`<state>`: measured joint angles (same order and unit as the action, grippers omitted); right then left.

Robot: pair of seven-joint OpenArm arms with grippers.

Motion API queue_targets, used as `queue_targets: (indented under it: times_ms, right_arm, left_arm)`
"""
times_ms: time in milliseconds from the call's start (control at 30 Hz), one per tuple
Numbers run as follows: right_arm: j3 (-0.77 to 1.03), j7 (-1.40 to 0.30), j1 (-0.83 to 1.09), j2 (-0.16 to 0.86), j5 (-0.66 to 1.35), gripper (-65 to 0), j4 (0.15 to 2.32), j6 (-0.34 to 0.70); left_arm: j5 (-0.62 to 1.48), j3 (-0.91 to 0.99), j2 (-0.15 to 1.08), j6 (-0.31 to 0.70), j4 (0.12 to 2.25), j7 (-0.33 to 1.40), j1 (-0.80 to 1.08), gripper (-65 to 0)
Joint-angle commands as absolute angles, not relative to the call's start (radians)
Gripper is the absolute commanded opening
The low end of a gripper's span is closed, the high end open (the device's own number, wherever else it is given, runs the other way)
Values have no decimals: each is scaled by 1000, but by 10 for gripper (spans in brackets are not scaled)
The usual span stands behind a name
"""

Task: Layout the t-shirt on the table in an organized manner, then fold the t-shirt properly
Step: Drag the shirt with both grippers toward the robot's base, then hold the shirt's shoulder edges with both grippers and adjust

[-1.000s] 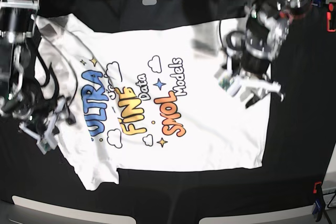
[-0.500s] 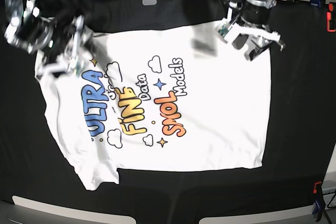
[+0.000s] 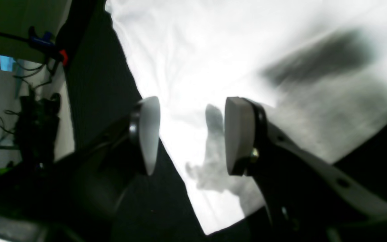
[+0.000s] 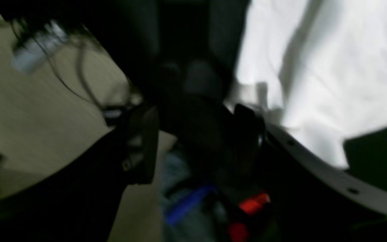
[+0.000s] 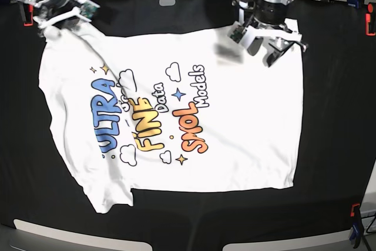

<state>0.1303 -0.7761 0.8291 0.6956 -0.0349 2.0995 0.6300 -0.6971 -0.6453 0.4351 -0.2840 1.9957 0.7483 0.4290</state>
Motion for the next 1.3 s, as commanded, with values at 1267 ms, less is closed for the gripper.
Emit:
queue_targets:
  times_ms: [1267]
  right_arm:
    - [-393, -513, 828, 997, -692, -308, 1945, 51]
  left_arm:
    - [-717, -642, 427, -311, 2016, 733, 429, -366]
